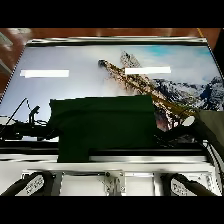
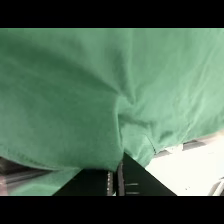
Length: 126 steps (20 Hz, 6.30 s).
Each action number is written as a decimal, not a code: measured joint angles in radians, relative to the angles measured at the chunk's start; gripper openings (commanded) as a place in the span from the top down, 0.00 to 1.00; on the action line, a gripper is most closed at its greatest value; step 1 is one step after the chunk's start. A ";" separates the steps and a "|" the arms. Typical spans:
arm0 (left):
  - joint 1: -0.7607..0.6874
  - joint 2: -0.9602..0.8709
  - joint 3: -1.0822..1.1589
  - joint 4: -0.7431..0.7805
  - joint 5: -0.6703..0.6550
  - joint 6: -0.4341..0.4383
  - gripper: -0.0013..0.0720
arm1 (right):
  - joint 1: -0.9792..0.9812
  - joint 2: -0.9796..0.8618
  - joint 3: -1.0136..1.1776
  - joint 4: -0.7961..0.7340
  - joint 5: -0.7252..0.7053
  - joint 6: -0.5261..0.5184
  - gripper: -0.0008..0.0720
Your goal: Fold the shirts.
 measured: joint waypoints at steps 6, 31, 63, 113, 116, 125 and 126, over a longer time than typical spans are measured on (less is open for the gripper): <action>0.001 0.002 0.011 0.000 0.035 0.018 0.94 | 0.069 -0.024 0.010 0.049 -0.005 -0.004 0.91; -0.001 -0.439 0.668 -0.088 0.050 0.013 0.94 | 0.139 -0.350 0.652 0.036 -0.310 -0.031 0.91; -0.091 -0.452 0.912 -0.314 -0.123 -0.032 0.56 | 0.042 -0.580 0.720 0.426 -0.110 -0.210 0.91; -0.396 0.261 0.706 -0.470 0.580 0.128 0.94 | 0.871 -0.415 0.720 0.447 -0.766 0.100 0.07; -0.390 0.290 0.705 -0.455 0.502 0.106 0.94 | 0.853 -0.424 0.721 0.476 -0.812 0.068 0.07; -0.387 0.304 0.705 -0.367 0.414 0.056 0.94 | 0.405 -0.196 0.669 -0.092 -0.160 0.107 0.07; -0.387 0.304 0.705 -0.348 0.408 0.032 0.94 | 0.355 -0.187 0.625 -0.114 -0.095 0.114 0.07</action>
